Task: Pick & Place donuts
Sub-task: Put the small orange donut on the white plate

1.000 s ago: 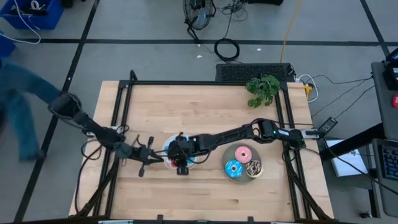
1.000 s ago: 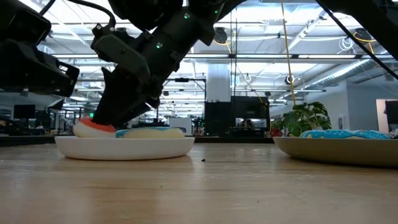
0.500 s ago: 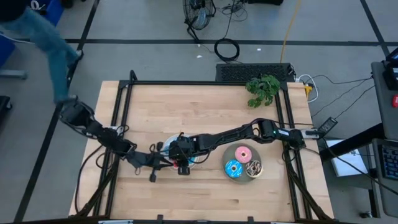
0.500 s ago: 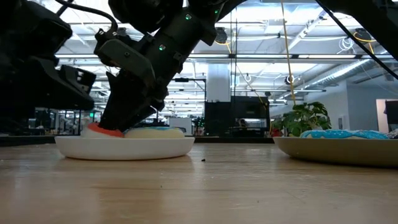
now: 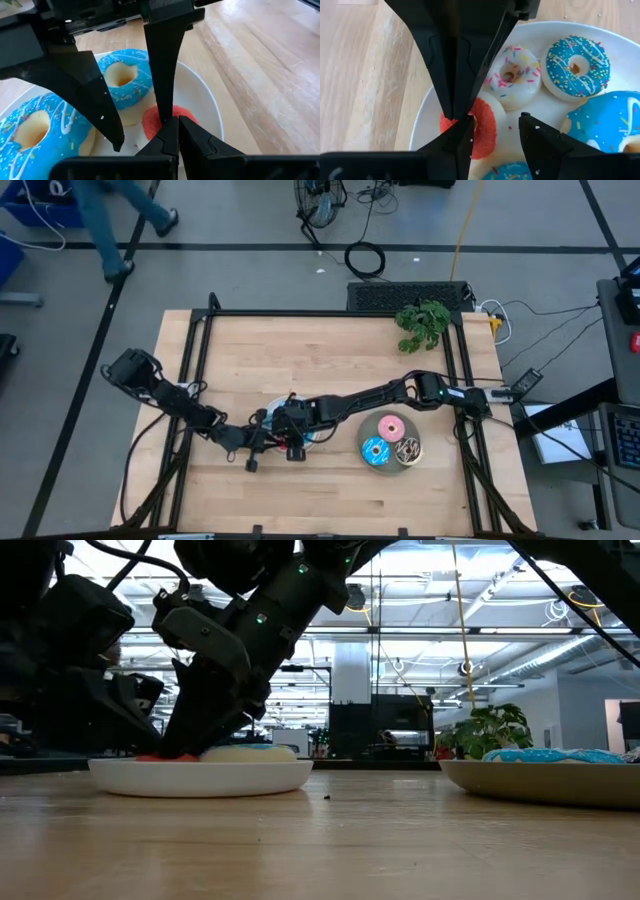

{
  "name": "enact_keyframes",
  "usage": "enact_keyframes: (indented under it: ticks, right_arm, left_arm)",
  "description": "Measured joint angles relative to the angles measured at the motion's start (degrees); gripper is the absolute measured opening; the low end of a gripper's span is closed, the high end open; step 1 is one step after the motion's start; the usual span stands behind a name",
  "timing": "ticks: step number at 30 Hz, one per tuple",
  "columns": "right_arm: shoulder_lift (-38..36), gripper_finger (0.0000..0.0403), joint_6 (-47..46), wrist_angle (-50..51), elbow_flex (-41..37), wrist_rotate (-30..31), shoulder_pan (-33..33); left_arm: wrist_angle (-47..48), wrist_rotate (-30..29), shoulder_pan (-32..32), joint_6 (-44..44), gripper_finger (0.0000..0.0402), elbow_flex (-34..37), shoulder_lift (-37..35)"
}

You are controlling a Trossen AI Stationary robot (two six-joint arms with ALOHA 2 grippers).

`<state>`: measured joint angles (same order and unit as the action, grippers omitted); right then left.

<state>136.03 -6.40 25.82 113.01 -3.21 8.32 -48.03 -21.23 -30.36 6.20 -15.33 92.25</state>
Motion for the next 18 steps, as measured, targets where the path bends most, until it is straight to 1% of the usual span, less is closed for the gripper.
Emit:
enact_keyframes:
  ticks: [9, 11, 13, 15, 18]
  right_arm:
    - [-1.9, 0.0142, 0.0, 0.88, -0.13, 0.08, 0.3]
    - [-2.62, 0.0142, -0.02, -0.82, 0.1, 0.03, 0.39]
    - [-3.55, 0.0142, -0.02, 0.51, 0.1, 0.03, 0.45]
    - [-3.64, 0.0142, -0.08, -0.07, 0.09, 0.01, 0.48]
    - [-5.48, 0.0141, 0.07, 2.3, -0.11, -0.03, 0.76]
  left_arm:
    - [0.02, 0.24, 0.03, 0.36, 0.0019, 0.0, -0.04]
    - [0.2, 0.34, 0.03, 0.3, 0.0019, 0.0, 0.0]
    - [0.09, 0.32, 0.08, -0.12, 0.0019, 0.0, 0.0]
    - [-0.12, 0.32, 0.08, -1.08, 0.0019, 0.0, 0.0]
    - [-2.73, 0.34, -0.07, -4.57, 0.0019, 0.0, -0.23]
